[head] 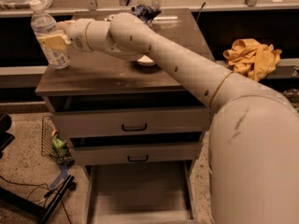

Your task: Place blue plastic bottle into bottom drawer

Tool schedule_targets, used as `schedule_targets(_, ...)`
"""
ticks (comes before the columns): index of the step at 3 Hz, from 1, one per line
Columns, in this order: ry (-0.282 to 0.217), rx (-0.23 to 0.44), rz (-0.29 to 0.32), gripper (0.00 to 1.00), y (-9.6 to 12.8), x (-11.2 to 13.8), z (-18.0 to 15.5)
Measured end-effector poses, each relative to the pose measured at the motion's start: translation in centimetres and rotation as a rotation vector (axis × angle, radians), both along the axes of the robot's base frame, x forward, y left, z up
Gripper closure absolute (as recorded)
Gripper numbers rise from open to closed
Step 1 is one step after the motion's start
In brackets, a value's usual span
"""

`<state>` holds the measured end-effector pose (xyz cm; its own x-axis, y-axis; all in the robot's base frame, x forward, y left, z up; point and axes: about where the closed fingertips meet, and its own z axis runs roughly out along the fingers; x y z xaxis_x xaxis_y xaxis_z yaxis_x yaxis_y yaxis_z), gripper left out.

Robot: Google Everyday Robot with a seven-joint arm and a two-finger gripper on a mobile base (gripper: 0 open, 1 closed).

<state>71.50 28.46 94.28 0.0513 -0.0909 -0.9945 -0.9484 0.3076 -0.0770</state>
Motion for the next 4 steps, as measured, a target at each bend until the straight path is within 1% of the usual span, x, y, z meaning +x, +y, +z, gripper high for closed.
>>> schedule_targets(1,-0.044,0.002,-0.048,1.00,-3.8,-3.4,4.0)
schedule_targets(2,-0.084,-0.004,-0.072,1.00,-6.6,-9.9,7.5)
schedule_targets(3,-0.076,-0.025,-0.039,1.00,-6.3,-18.6,7.2)
schedule_targets(4,0.002,-0.047,0.029,1.00,-5.3,-26.3,2.7)
